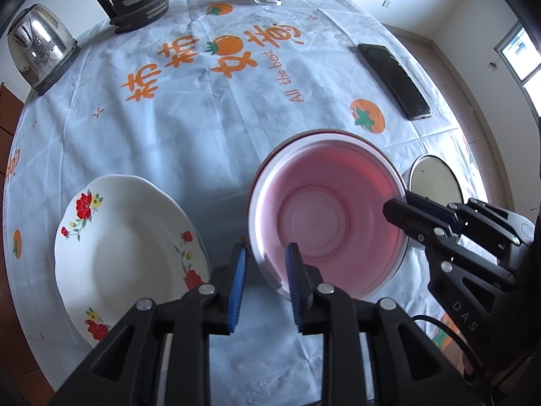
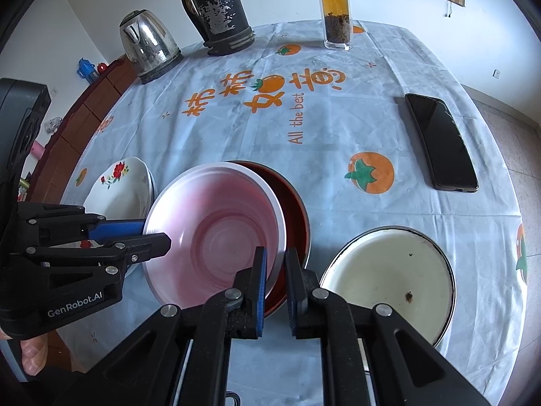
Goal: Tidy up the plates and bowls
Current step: 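Lower the pink bowl into the stainless steel bowl with both grippers, then open both grippers and release the nested pink bowl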
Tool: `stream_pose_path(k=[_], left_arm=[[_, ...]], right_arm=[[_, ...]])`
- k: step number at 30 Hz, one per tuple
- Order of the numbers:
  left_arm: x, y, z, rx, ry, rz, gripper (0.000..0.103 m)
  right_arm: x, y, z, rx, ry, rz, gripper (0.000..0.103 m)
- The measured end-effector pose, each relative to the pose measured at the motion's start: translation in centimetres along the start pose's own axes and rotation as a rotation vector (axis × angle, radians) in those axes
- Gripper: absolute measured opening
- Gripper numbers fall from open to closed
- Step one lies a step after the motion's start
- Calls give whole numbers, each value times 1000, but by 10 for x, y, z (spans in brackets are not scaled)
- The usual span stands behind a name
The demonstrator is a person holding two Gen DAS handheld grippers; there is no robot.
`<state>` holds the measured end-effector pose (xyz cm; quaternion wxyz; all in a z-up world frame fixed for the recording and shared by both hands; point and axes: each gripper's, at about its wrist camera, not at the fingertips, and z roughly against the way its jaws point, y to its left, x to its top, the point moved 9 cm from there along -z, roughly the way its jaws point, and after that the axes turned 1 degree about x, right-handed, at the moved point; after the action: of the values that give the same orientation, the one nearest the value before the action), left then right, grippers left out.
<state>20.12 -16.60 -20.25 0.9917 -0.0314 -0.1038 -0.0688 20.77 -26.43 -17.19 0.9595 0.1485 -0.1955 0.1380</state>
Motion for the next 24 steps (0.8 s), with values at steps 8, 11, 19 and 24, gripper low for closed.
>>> stream_pose_path(k=[8,11,19,24], left_arm=[[0,1,2,0,-6,9,38],[0,1,3,0,-7,12,40],[0,4,4,1,-7,20,42],[0,4,5,0,-9,22,43]], right_arm=[[2,0,0,-25,0,25,13],[0,2,-1,-36,2,39,15],[0,3,1,-29,-6,43,20],[-2,11,4,4,-19,52,40]])
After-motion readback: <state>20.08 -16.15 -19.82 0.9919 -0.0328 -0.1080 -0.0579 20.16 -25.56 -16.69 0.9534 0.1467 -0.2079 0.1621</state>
